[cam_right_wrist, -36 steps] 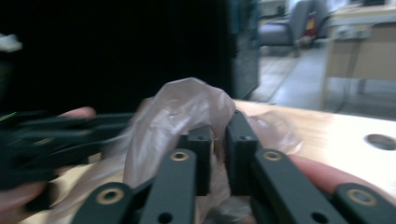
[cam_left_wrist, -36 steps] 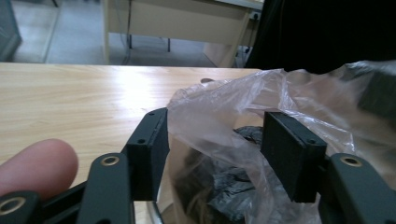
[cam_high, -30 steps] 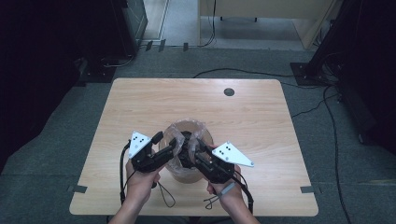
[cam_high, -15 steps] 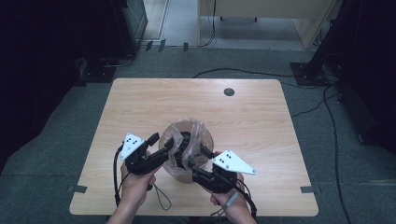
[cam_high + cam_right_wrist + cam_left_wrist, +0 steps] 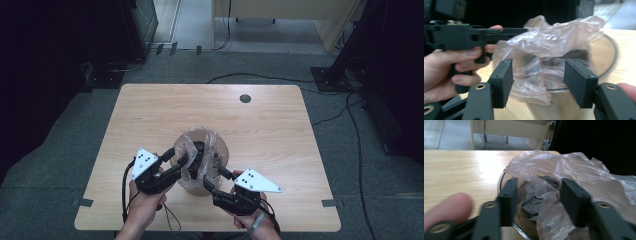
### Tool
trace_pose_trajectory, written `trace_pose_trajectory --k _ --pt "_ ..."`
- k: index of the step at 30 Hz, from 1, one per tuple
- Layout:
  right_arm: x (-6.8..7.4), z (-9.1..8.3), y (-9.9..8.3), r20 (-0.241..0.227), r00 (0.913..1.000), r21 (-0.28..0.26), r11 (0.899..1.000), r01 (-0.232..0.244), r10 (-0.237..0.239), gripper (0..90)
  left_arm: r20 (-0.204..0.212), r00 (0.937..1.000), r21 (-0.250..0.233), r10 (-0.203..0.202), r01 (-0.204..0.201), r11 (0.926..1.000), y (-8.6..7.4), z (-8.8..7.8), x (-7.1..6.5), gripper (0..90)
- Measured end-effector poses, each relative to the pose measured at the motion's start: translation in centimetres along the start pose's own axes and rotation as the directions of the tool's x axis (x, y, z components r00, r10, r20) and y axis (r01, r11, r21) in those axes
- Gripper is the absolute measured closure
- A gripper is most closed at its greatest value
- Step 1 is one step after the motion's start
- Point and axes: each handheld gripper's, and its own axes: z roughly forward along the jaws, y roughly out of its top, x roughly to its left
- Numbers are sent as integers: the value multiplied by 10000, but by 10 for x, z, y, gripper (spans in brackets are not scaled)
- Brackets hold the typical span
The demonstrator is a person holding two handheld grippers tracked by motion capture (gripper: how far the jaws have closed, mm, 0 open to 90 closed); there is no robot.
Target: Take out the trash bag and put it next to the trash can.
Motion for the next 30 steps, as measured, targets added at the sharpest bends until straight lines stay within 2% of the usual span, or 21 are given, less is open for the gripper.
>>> trace_pose_trajectory --k 2,4,6,10,14,16,18,21,23,25,26,27,30 --pt "3 2 -1 -224 9997 29 10000 55 -55 390 28 10000 -3 61 -61 10000 0 1 -1 664" --pt "6 3 -1 -391 9991 81 9998 182 -178 374 163 9999 11 52 -52 10000 0 1 -2 756" --pt "10 5 -1 -494 9984 107 9996 277 -271 354 329 9995 -23 -22 23 10000 0 1 -2 797" --pt "16 9 1 -611 9978 171 9995 262 -251 318 483 9986 24 -201 201 9998 2 0 1 807" --pt "26 19 4 -378 9990 355 9990 264 -251 280 537 9980 81 -341 337 9994 3 -3 5 783" --pt "32 26 6 38 9990 534 9975 452 -455 267 674 9969 88 -410 405 9991 4 -6 7 745" --pt "37 32 8 390 9977 688 9962 525 -553 246 1156 9919 -21 -529 535 9986 6 -10 7 668" --pt "40 37 10 501 9981 744 9967 317 -355 243 1514 9878 113 -367 354 9993 7 -13 4 549" --pt "40 39 10 604 9974 789 9963 337 -385 240 1634 9862 206 -258 228 9995 7 -13 2 508" --pt "40 40 9 669 9971 826 9961 313 -369 233 1643 9862 269 -220 178 9995 7 -12 2 488" --pt "40 41 9 697 9968 848 9958 334 -394 228 1519 9882 326 -202 154 9993 7 -11 2 488" --pt "41 41 9 710 9962 858 9953 441 -502 224 1285 9916 393 -170 120 9992 8 -10 2 511" --pt "44 43 8 824 9938 935 9934 664 -742 217 952 9952 418 -248 209 9989 9 -8 3 747"
